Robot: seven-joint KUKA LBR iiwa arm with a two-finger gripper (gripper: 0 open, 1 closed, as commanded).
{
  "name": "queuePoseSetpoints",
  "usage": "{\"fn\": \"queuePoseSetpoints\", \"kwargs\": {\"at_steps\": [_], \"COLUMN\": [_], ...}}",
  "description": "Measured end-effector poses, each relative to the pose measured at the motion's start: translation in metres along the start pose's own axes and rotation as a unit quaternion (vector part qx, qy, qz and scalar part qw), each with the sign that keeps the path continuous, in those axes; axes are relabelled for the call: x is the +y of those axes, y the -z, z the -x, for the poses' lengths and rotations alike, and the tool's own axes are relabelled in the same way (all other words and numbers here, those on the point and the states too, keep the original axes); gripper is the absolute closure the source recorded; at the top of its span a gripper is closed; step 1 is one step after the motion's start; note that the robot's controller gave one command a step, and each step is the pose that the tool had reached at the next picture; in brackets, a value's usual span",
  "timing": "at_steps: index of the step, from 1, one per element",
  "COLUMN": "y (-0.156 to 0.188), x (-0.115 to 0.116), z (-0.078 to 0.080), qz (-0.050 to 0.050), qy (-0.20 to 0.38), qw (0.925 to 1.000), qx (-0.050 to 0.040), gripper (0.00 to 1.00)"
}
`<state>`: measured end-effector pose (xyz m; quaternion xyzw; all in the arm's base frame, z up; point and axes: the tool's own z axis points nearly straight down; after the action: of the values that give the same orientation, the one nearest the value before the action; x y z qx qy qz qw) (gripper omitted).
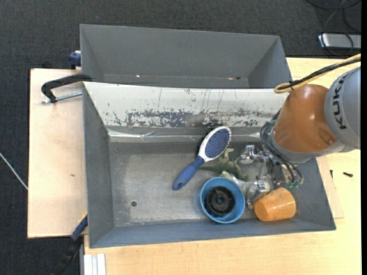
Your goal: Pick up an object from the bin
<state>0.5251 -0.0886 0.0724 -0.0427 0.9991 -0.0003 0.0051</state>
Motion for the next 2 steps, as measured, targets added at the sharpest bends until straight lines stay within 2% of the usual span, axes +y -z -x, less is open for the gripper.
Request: {"fn": "queuePoseSetpoints", "kwargs": {"at_steps": [1, 2], "y": [0.002, 0.124], "x": [-0.002, -0.008], "z": [0.000, 0.014], "qz": [-0.001, -0.001], "qy": [-0.001, 0.025], "qw": [1.0000, 0.9997], "qx": [0.0008, -0.0018], "gripper": [1.00, 1.00]}}
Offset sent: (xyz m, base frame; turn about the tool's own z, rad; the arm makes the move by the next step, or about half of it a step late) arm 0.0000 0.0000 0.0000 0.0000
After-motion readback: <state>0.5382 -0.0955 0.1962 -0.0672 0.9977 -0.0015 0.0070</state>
